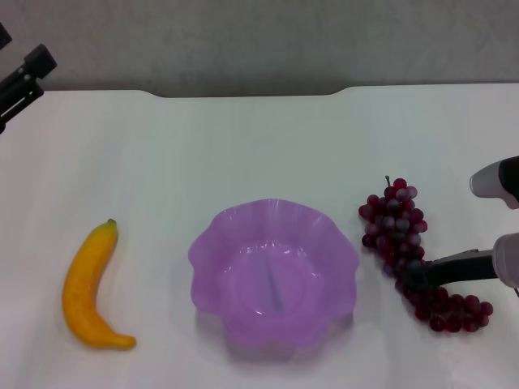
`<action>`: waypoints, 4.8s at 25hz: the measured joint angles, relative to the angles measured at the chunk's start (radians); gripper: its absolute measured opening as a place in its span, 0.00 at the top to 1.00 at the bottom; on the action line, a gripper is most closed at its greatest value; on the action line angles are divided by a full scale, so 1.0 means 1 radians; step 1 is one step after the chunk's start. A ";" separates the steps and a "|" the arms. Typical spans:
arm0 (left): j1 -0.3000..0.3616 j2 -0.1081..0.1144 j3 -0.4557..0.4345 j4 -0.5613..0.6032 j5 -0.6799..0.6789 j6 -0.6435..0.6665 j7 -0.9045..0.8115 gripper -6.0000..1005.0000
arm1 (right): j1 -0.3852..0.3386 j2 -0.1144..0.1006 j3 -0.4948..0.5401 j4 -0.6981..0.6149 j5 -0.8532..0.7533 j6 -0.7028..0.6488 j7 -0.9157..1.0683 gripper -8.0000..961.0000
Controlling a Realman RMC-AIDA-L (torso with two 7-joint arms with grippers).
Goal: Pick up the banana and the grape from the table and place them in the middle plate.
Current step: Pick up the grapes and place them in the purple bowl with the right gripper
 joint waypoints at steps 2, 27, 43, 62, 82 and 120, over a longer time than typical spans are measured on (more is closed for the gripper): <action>0.000 0.000 0.000 0.000 0.000 0.000 0.000 0.25 | 0.000 0.000 -0.002 0.001 -0.001 0.002 -0.013 0.60; 0.006 0.000 0.000 0.000 0.000 0.000 0.000 0.25 | -0.139 0.008 -0.009 0.258 0.005 0.040 -0.010 0.61; 0.006 0.000 -0.005 0.000 0.011 0.000 -0.006 0.25 | -0.329 0.011 -0.086 0.650 0.007 0.046 0.080 0.62; 0.012 0.000 -0.006 0.001 0.011 0.000 -0.006 0.25 | -0.489 0.010 -0.133 0.935 -0.002 -0.018 0.120 0.63; 0.017 0.000 -0.007 0.011 0.011 0.000 -0.008 0.25 | -0.474 0.004 -0.295 1.135 -0.054 0.022 0.118 0.64; 0.020 0.000 -0.008 0.012 0.011 0.000 -0.009 0.25 | -0.448 0.001 -0.509 1.186 -0.134 0.084 0.111 0.65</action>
